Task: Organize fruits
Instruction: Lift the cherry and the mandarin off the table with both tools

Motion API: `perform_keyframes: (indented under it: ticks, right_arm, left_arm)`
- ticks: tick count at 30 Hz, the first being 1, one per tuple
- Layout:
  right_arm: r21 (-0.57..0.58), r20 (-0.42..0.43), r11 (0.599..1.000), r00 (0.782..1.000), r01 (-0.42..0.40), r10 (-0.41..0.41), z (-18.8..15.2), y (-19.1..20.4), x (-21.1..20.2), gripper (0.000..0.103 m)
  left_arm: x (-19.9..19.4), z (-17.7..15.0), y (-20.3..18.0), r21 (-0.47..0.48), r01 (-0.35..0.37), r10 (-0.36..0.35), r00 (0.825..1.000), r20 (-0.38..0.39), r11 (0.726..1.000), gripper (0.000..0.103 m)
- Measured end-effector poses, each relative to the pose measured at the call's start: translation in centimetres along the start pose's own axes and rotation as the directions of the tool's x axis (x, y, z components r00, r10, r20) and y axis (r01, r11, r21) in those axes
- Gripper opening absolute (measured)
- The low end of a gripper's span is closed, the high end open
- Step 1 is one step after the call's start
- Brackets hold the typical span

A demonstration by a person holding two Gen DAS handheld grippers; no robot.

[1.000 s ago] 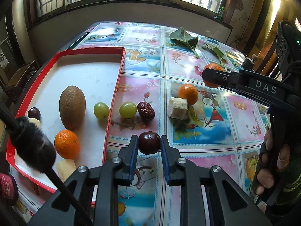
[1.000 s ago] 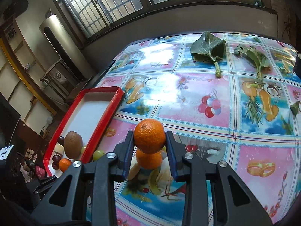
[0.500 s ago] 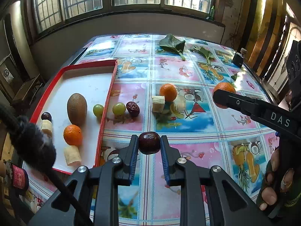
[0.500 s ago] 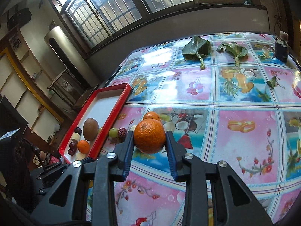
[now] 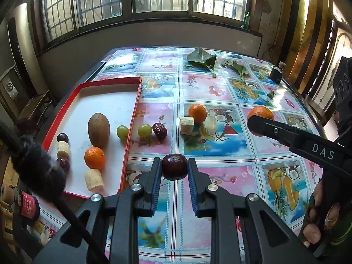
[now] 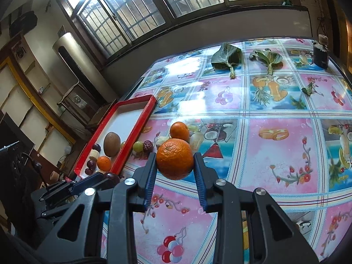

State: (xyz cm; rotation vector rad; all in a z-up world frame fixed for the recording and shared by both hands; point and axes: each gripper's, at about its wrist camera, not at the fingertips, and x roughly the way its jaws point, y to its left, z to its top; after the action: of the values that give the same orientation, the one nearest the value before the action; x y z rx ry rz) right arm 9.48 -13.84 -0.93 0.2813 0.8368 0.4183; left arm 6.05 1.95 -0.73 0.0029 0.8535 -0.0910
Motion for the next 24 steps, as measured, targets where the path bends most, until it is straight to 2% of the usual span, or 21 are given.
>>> perform_keyframes:
  ticks: [24]
  right_arm:
    - [-0.011, -0.013, 1.000, 1.000, -0.001, 0.001, -0.31, 0.86, 0.34, 0.035]
  left_arm:
    - [-0.46, 0.04, 0.15, -0.004, 0.005, -0.005, 1.000, 0.001, 1.000, 0.022]
